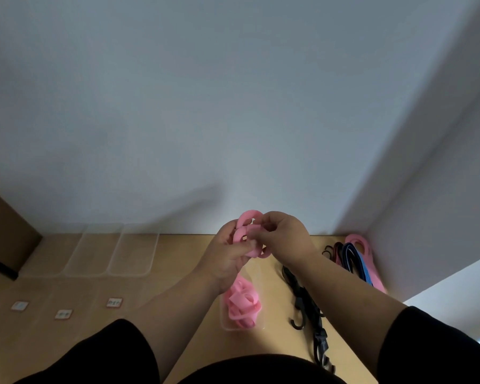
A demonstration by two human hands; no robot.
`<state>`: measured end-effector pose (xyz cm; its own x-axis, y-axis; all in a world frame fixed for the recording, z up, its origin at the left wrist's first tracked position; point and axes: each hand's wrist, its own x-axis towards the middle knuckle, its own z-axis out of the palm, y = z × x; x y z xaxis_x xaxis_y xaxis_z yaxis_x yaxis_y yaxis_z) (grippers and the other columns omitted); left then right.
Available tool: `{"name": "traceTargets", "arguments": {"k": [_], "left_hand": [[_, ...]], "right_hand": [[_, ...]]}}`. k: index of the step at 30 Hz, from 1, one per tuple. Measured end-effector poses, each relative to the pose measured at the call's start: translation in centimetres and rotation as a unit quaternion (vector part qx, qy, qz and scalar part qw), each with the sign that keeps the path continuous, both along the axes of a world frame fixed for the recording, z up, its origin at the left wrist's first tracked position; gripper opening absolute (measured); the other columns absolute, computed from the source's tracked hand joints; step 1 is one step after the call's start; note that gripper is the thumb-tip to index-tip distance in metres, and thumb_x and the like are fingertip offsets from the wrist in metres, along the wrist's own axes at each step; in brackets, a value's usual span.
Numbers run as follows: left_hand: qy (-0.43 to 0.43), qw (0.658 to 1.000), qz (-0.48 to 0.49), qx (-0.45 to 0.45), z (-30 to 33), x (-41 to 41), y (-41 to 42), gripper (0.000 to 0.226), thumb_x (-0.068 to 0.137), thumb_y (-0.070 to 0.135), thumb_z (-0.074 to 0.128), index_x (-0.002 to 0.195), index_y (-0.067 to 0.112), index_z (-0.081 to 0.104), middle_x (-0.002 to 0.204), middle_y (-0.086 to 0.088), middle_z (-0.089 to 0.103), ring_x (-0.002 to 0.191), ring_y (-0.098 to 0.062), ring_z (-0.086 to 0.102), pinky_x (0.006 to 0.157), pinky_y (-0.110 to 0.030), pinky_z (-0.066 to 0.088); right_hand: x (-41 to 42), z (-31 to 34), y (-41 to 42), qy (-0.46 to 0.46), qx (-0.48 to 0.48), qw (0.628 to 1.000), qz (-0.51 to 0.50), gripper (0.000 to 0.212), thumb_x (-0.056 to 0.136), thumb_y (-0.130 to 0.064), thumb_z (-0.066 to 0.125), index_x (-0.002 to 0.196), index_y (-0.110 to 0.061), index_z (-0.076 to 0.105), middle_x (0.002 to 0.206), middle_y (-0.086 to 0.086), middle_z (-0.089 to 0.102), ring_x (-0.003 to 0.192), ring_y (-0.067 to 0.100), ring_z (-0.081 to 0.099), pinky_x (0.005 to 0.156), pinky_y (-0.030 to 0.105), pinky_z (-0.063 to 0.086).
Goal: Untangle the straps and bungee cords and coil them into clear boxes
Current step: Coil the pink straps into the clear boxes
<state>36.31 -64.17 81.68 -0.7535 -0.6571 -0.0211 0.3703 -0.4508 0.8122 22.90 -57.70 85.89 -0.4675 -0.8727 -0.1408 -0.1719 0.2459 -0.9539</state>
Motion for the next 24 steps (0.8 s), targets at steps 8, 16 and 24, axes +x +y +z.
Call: {"name": "traceTargets", "arguments": {"k": [8, 16, 24], "left_hand": [[-0.011, 0.999, 0.013, 0.039, -0.4, -0.2, -0.6, 0.044, 0.084, -0.004, 0.062, 0.128, 0.002, 0.059, 0.114, -0.019, 0.065, 0.095, -0.028, 0.065, 0.083, -0.038, 0.054], [-0.003, 0.995, -0.045, 0.090, -1.0, 0.0, -0.9, 0.042, 0.080, 0.009, 0.076, 0.121, 0.007, 0.069, 0.130, -0.018, 0.065, 0.122, -0.033, 0.062, 0.096, -0.043, 0.055], [-0.093, 0.992, -0.070, -0.053, -2.0, 1.8, -1.5, 0.047, 0.080, 0.026, 0.082, 0.124, 0.017, 0.070, 0.123, -0.015, 0.069, 0.120, -0.032, 0.063, 0.104, -0.043, 0.050]], "right_hand": [[-0.1, 0.0, -0.3, 0.106, 0.008, 0.994, -0.033, 0.032, 0.084, -0.020, 0.076, 0.111, -0.014, 0.059, 0.110, 0.010, 0.057, 0.058, 0.025, 0.072, 0.055, 0.033, 0.057], [-1.3, -0.9, 0.2, -0.013, 0.067, 0.998, -0.006, 0.015, 0.086, -0.024, 0.077, 0.093, -0.011, 0.072, 0.082, 0.012, 0.076, 0.082, 0.031, 0.075, 0.081, 0.053, 0.061], [-2.0, -2.0, 0.4, -0.031, 0.088, 0.995, -0.028, 0.022, 0.085, -0.023, 0.081, 0.096, -0.010, 0.067, 0.090, 0.012, 0.074, 0.075, 0.025, 0.074, 0.059, 0.036, 0.062]]}}
